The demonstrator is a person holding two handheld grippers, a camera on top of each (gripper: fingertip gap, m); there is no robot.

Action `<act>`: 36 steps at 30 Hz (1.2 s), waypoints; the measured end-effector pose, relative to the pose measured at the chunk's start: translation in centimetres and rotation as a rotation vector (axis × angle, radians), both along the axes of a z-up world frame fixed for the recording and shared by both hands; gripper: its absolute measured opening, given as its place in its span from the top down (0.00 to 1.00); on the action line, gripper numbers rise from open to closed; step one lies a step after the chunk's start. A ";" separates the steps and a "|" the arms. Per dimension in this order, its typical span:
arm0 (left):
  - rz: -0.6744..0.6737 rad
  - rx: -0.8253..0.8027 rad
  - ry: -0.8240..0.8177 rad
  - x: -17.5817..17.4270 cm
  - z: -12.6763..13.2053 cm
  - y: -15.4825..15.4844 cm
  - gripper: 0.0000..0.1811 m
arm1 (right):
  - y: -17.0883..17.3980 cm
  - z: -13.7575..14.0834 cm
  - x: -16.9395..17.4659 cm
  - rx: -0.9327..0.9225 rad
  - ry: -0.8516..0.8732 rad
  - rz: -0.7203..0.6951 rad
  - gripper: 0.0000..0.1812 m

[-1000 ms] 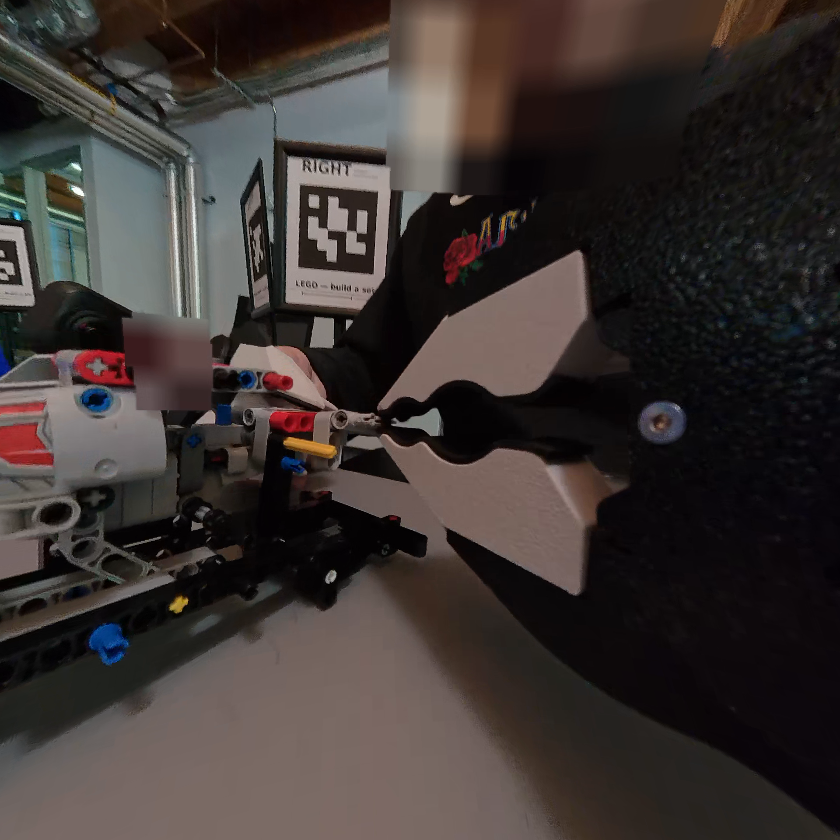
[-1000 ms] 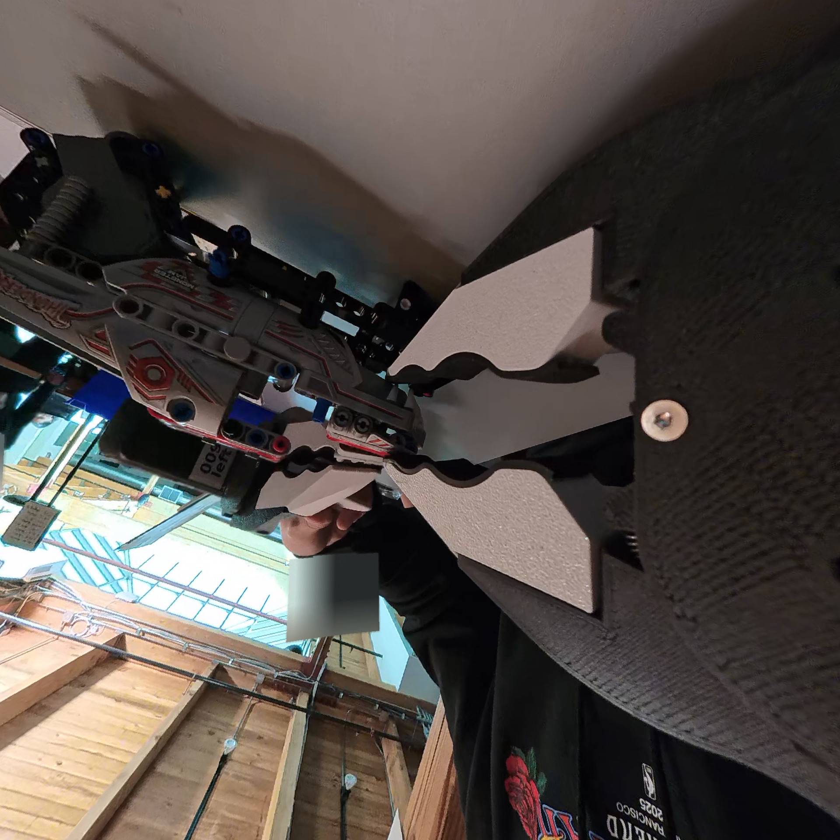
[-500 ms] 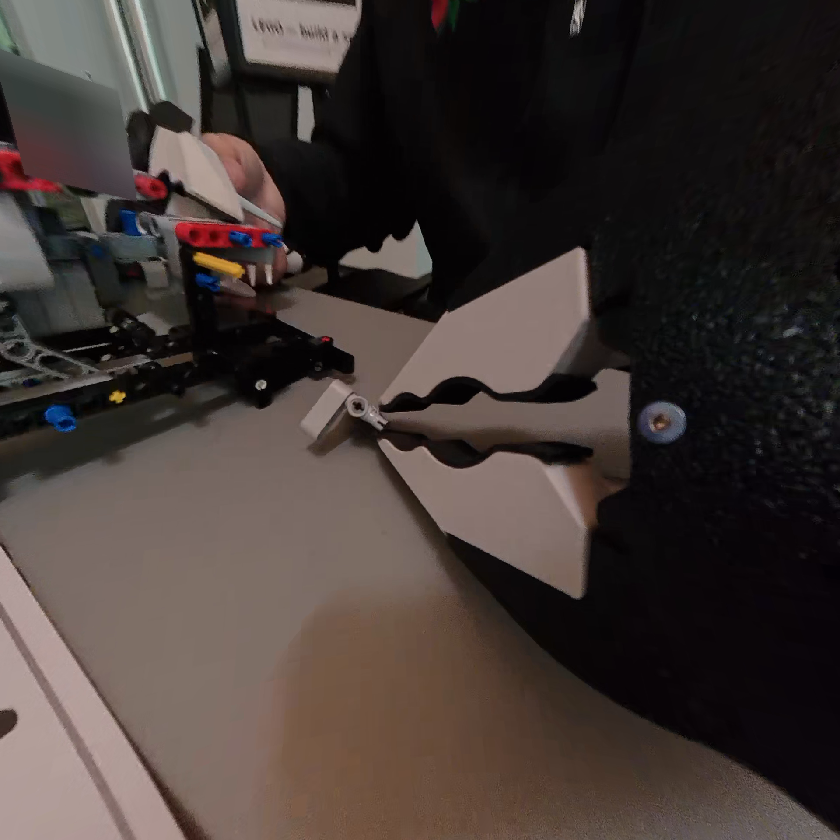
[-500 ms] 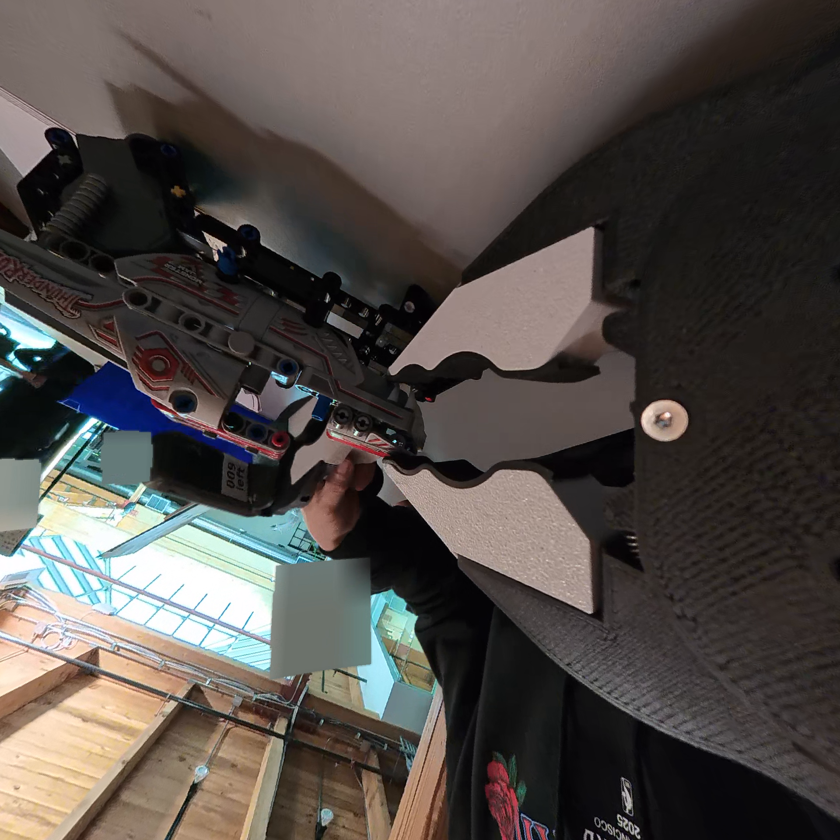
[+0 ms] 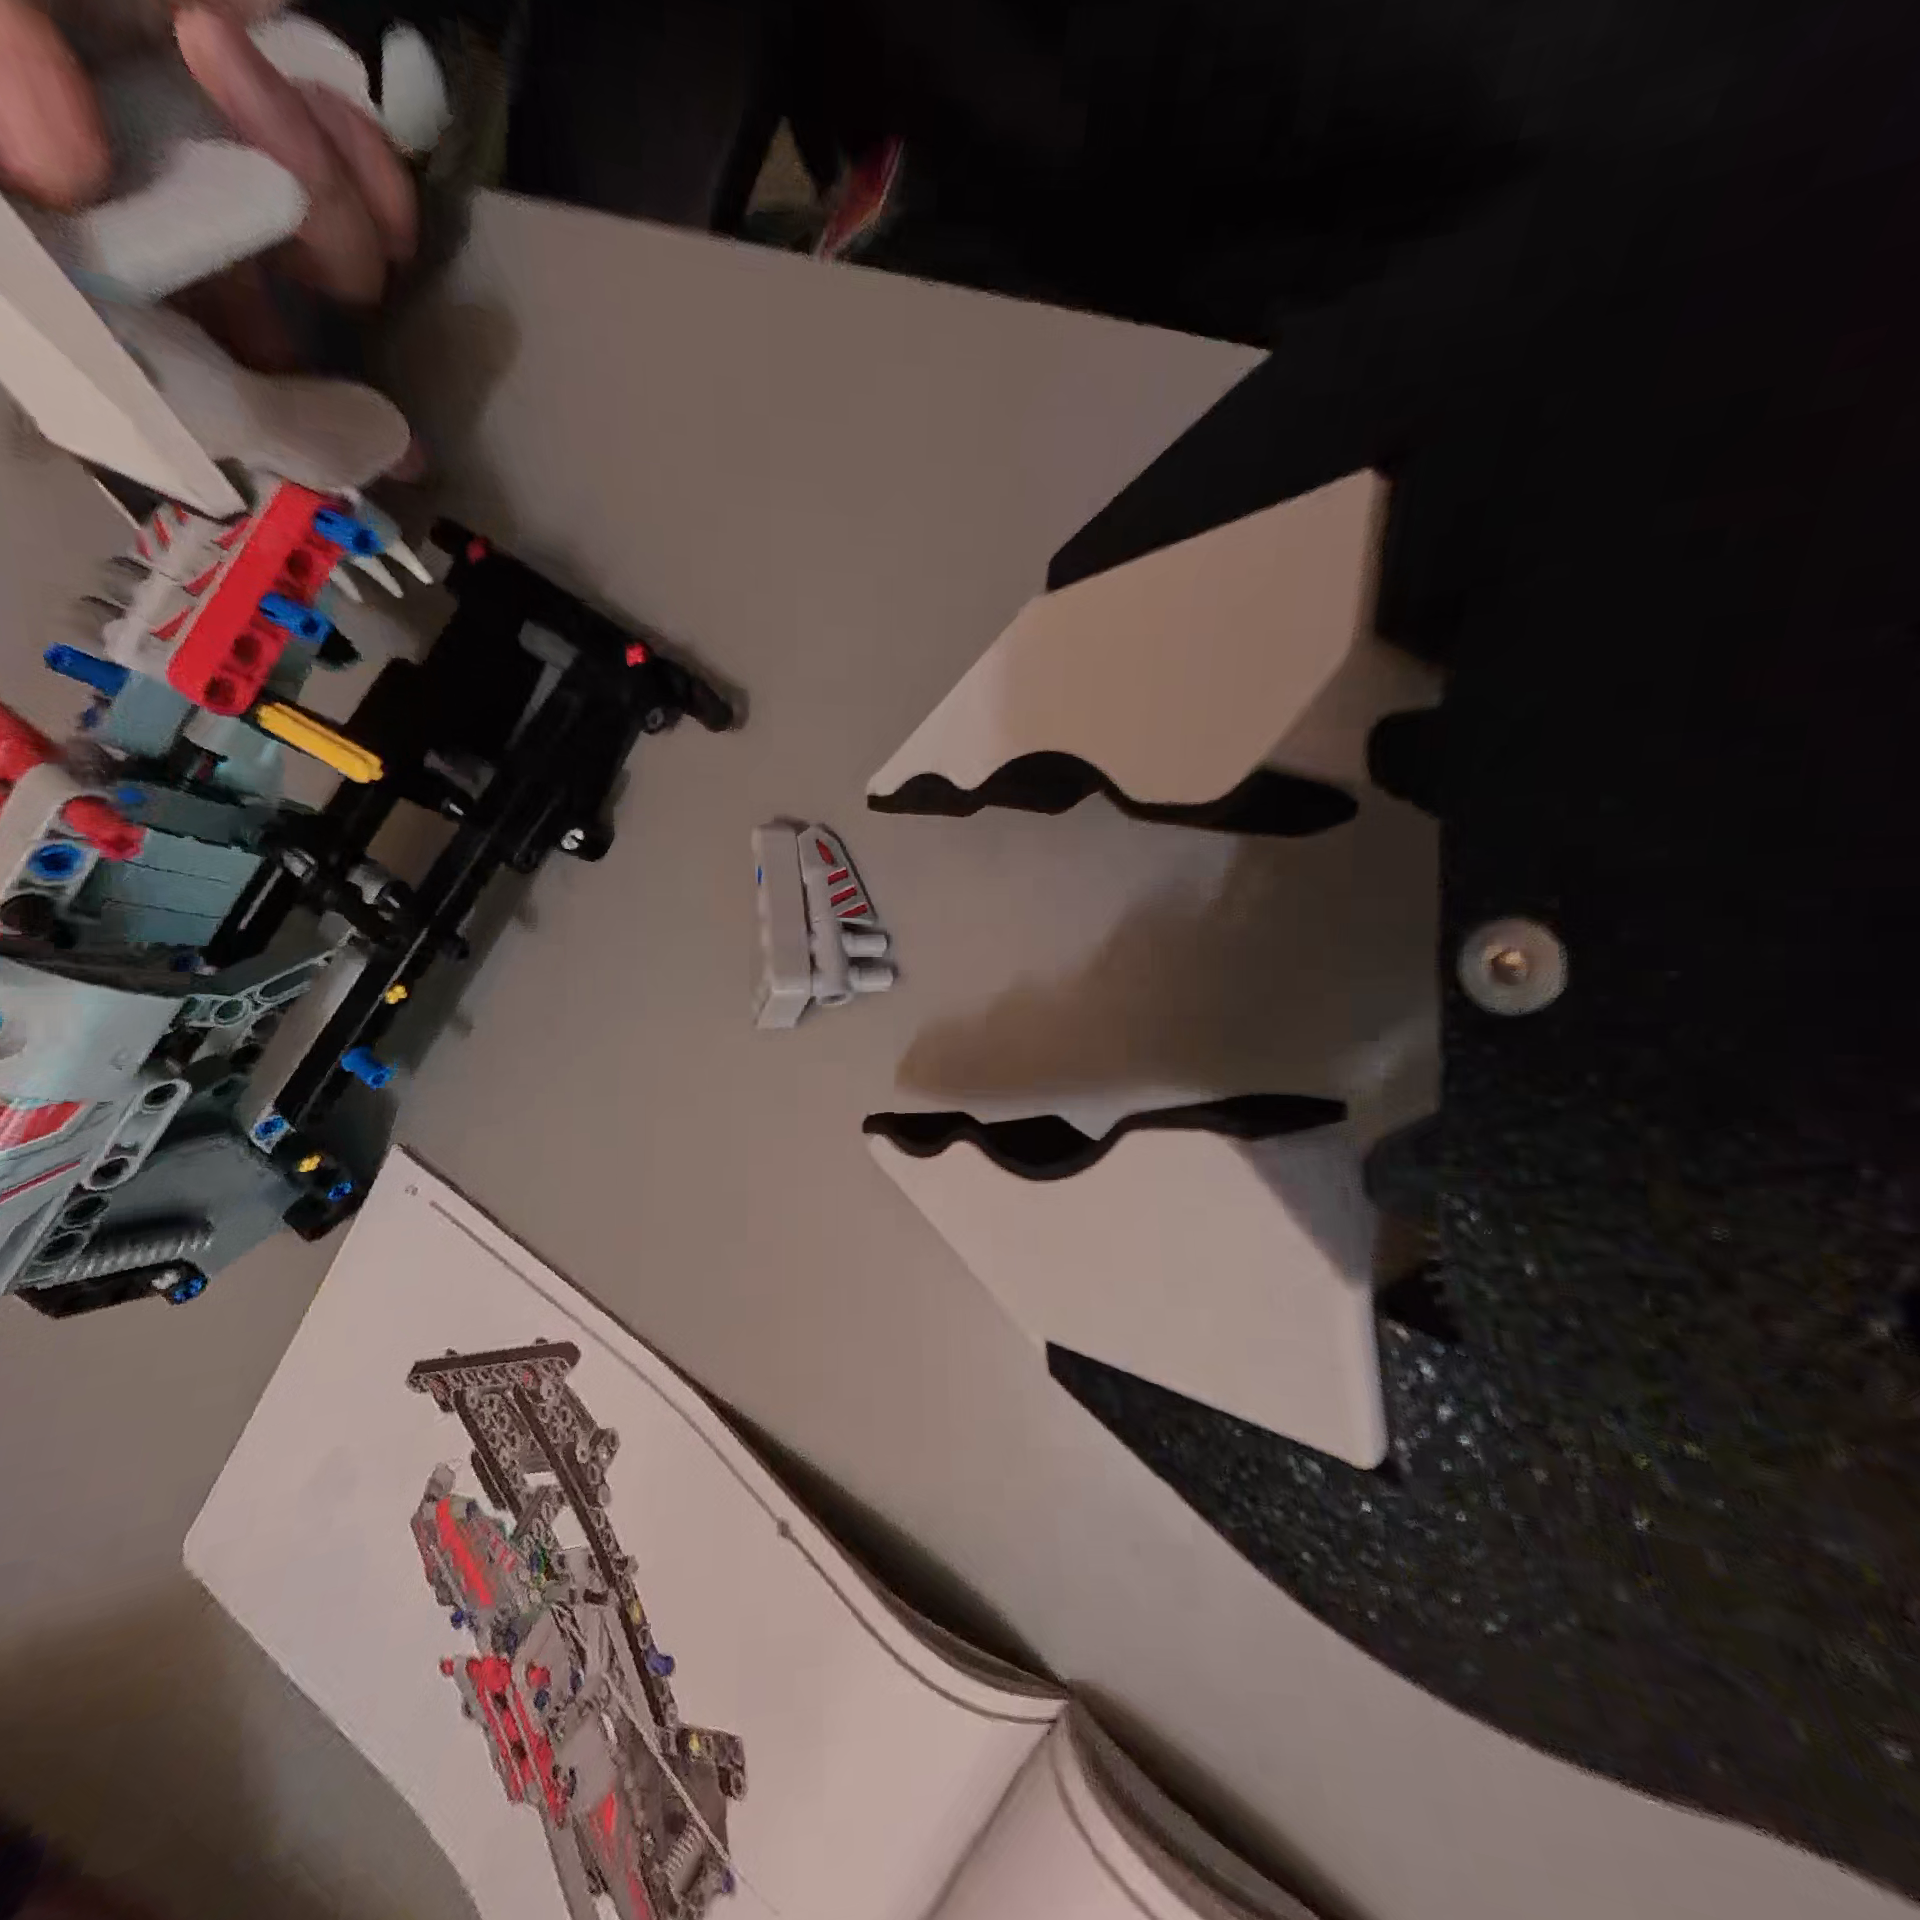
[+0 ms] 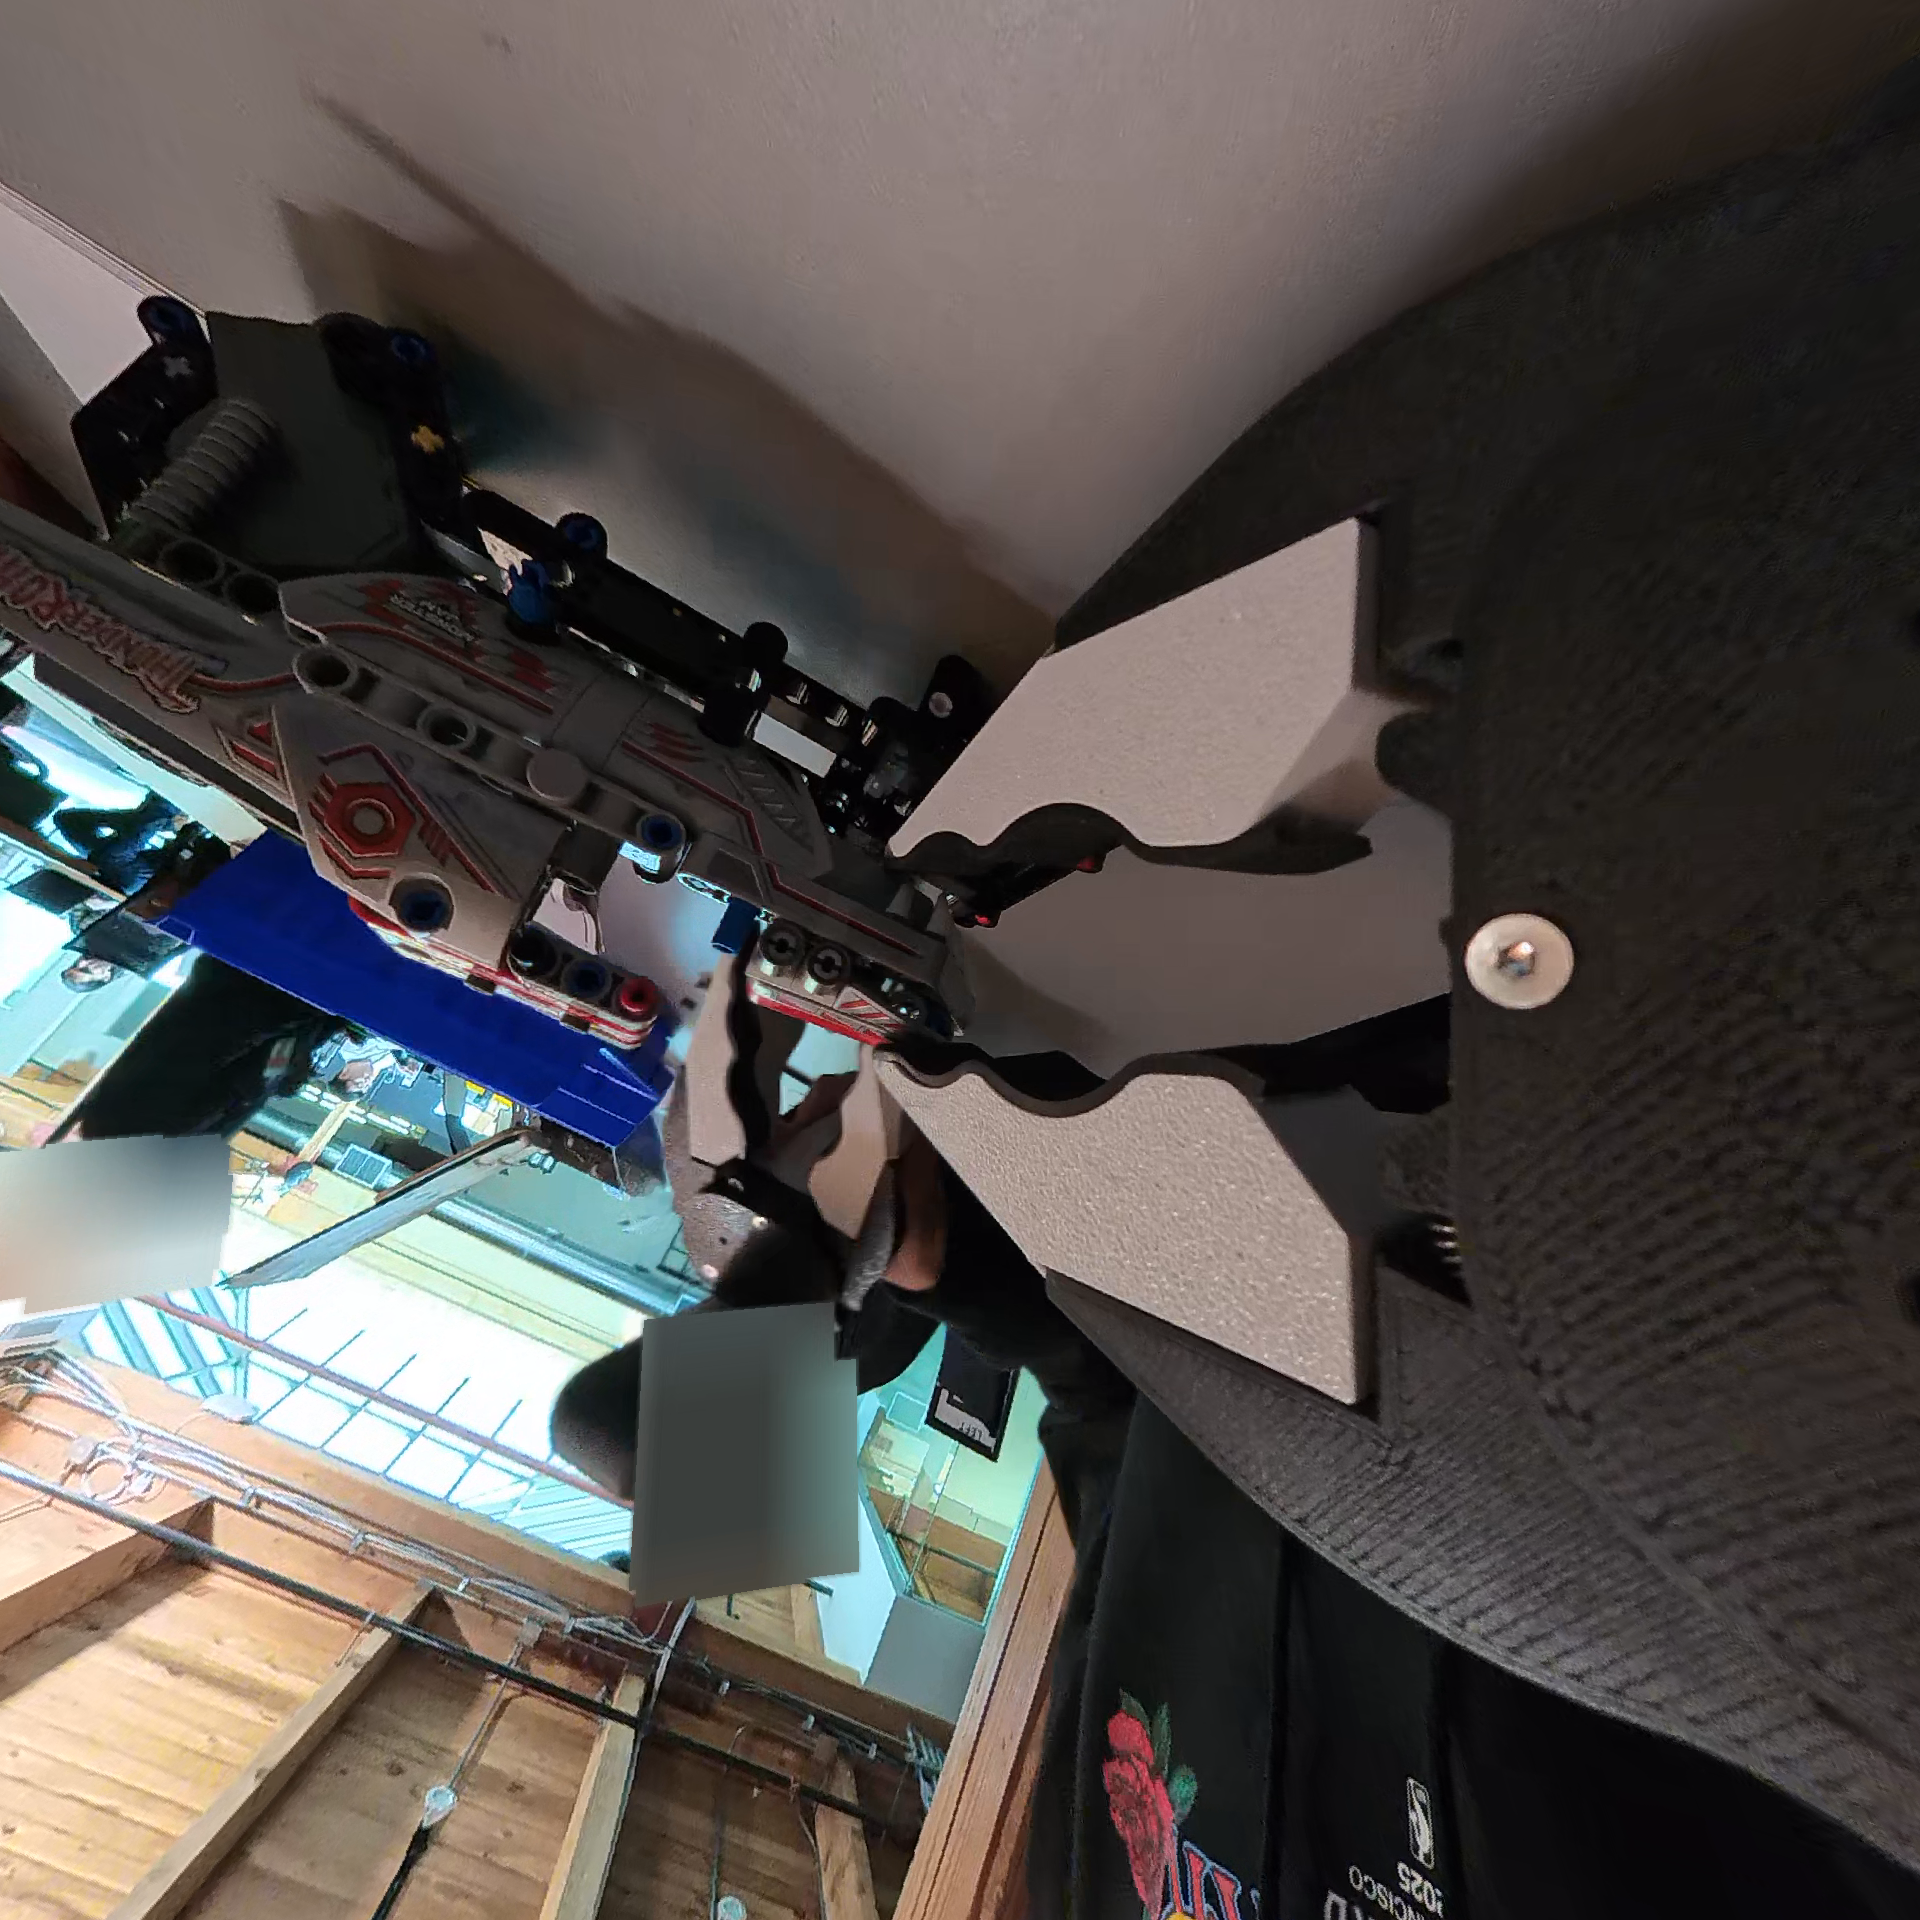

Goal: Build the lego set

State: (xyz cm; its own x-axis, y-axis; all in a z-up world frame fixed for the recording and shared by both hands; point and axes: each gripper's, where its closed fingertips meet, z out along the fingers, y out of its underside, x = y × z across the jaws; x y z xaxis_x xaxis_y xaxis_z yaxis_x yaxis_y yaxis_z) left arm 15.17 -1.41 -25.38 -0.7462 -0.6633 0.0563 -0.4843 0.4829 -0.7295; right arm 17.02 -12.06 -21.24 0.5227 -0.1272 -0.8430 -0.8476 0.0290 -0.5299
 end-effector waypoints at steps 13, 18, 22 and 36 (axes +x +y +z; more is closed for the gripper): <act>0.061 0.154 -0.149 1.0 -1.2 -2.2 0.80 | 0.0 0.0 0.0 -0.013 -0.029 -0.014 0.83; 0.071 0.113 -0.147 0.9 -1.3 -1.8 0.72 | 0.0 0.0 0.0 -0.013 -0.031 -0.015 0.83; 0.078 0.100 -0.127 0.5 -1.4 -1.7 0.72 | 0.0 0.0 0.0 -0.013 -0.032 -0.015 0.83; -0.084 0.129 -0.110 1.6 -0.2 -2.8 0.80 | 0.0 0.0 0.1 -0.015 -0.038 -0.019 0.83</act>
State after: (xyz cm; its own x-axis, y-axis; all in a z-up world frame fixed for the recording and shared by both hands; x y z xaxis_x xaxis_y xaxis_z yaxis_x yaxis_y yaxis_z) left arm 16.72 -4.26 -25.56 -0.7961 -0.5950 -0.1105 -0.3589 0.6113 -0.7054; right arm 17.07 -12.05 -21.19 0.5516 -0.1501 -0.8205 -0.8262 0.0370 -0.5622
